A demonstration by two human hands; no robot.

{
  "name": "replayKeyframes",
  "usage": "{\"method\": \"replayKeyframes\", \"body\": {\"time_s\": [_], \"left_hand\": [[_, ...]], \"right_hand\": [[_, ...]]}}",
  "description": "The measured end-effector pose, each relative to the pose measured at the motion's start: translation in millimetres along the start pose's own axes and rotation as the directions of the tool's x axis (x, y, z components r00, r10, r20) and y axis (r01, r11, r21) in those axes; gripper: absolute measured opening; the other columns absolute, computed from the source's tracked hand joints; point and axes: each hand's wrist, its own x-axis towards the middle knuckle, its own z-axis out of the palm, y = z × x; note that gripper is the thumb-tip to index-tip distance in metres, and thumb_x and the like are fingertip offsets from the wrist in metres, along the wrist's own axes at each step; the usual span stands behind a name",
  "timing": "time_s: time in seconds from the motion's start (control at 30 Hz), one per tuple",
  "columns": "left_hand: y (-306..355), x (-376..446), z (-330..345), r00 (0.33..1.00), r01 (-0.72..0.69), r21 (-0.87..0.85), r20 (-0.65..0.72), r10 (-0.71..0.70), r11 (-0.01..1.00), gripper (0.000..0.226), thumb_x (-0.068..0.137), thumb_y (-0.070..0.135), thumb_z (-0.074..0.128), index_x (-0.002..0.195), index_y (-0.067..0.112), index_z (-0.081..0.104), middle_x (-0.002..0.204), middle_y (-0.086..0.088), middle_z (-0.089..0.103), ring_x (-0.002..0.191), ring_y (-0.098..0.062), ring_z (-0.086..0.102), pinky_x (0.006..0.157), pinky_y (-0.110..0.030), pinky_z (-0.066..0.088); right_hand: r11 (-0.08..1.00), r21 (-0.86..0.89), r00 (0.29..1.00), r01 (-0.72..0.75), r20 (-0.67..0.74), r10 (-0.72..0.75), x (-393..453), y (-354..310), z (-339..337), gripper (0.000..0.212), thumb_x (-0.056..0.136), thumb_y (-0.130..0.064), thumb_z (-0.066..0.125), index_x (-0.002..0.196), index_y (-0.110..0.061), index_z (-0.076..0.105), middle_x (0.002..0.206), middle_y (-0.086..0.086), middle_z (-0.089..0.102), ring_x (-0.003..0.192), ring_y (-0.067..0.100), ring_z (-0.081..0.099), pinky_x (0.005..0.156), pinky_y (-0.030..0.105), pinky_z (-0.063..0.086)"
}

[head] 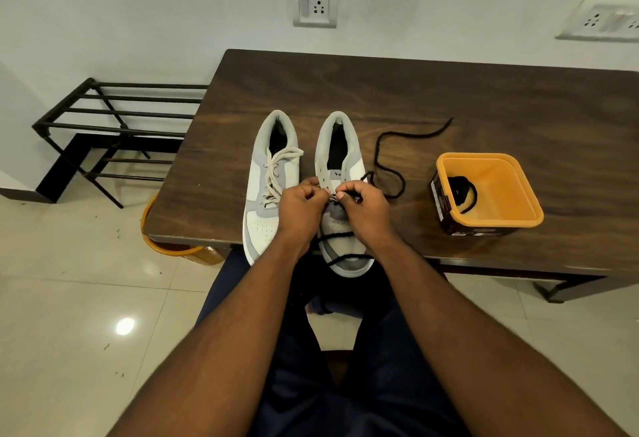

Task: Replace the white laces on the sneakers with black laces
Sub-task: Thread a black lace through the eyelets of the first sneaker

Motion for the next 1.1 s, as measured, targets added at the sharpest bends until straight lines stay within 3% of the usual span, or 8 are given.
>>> {"method": "replayKeyframes", "body": {"time_s": [0.13,0.27,0.33,0.43,0.6,0.8,0.97,1.1], "left_hand": [[1,-2,1,0.999,0.015,-0.086,0.043,-0.011,0.996,0.021,0.090,-0.011,0.053,0.075,-0.026,0.053,0.083,-0.002,0.058,0.045,0.003,0.049,0.049,-0.009,0.040],[-1,-1,0,0.999,0.015,-0.096,0.033,-0.012,0.995,0.021,0.090,-0.008,0.056,0.078,-0.025,0.056,0.097,-0.006,0.065,0.051,0.003,0.053,0.053,-0.010,0.042],[0,-1,-1,0.999,0.027,-0.120,0.040,-0.022,0.992,0.021,0.090,-0.005,0.057,0.073,-0.014,0.064,0.099,-0.005,0.067,0.059,0.000,0.057,0.056,-0.013,0.045],[-1,0,-2,0.998,0.038,-0.154,0.057,-0.030,0.987,0.037,0.090,-0.002,0.060,0.057,0.013,0.068,0.099,-0.003,0.066,0.068,-0.006,0.060,0.062,-0.019,0.048],[-2,-1,-3,0.998,0.051,-0.175,0.041,-0.044,0.983,0.023,0.092,0.005,0.064,0.070,0.006,0.072,0.115,-0.009,0.063,0.081,-0.008,0.063,0.078,-0.026,0.054],[-6,-2,-8,0.994,0.070,-0.207,0.097,-0.051,0.976,0.016,0.095,0.006,0.060,0.090,0.007,0.075,0.128,-0.002,0.059,0.099,-0.012,0.061,0.096,-0.034,0.050],[-2,-4,-9,0.996,0.047,-0.142,0.086,-0.035,0.989,0.015,0.088,-0.001,0.067,0.080,0.011,0.073,0.117,0.006,0.061,0.121,-0.016,0.058,0.105,-0.036,0.047],[-3,-1,-4,0.999,0.002,-0.032,0.032,-0.001,0.999,0.011,0.087,0.001,0.068,0.080,0.009,0.070,0.117,0.005,0.062,0.117,-0.014,0.059,0.100,-0.032,0.047]], "right_hand": [[1.000,0.027,0.999,-0.016,0.047,0.015,4,-5,-3,0.010,0.090,0.001,0.060,0.091,0.000,0.070,0.085,0.004,0.066,0.074,0.006,0.059,0.065,0.005,0.045],[0.979,-0.186,0.995,0.082,0.078,-0.068,7,-3,-4,0.010,0.090,-0.002,0.057,0.087,-0.005,0.066,0.088,0.003,0.059,0.083,0.013,0.052,0.065,0.005,0.037],[0.930,-0.318,0.980,0.184,0.129,-0.150,8,-2,-7,0.010,0.092,-0.005,0.053,0.090,-0.008,0.062,0.095,0.004,0.053,0.087,0.016,0.049,0.073,0.016,0.037],[0.740,-0.533,0.911,0.410,0.283,-0.301,10,-3,-16,0.010,0.095,-0.010,0.047,0.098,-0.009,0.056,0.101,0.009,0.050,0.088,0.023,0.047,0.075,0.036,0.041],[0.460,-0.653,0.795,0.602,0.436,-0.421,15,-8,-26,0.011,0.093,-0.016,0.051,0.102,-0.010,0.055,0.101,0.008,0.052,0.088,0.023,0.049,0.070,0.036,0.048],[0.839,-0.423,0.936,0.342,0.232,-0.265,13,8,-12,0.010,0.095,-0.013,0.049,0.093,-0.013,0.059,0.094,0.004,0.054,0.089,0.022,0.051,0.079,0.039,0.044],[0.989,-0.101,0.980,0.109,0.176,-0.090,13,-3,-13,0.009,0.094,-0.005,0.057,0.089,-0.005,0.064,0.080,-0.002,0.060,0.072,0.000,0.056,0.069,0.016,0.044],[0.996,0.092,0.989,-0.010,0.150,-0.004,10,-4,-15,0.007,0.090,0.000,0.062,0.090,0.002,0.069,0.073,-0.003,0.064,0.059,-0.009,0.058,0.063,0.009,0.047]]}}
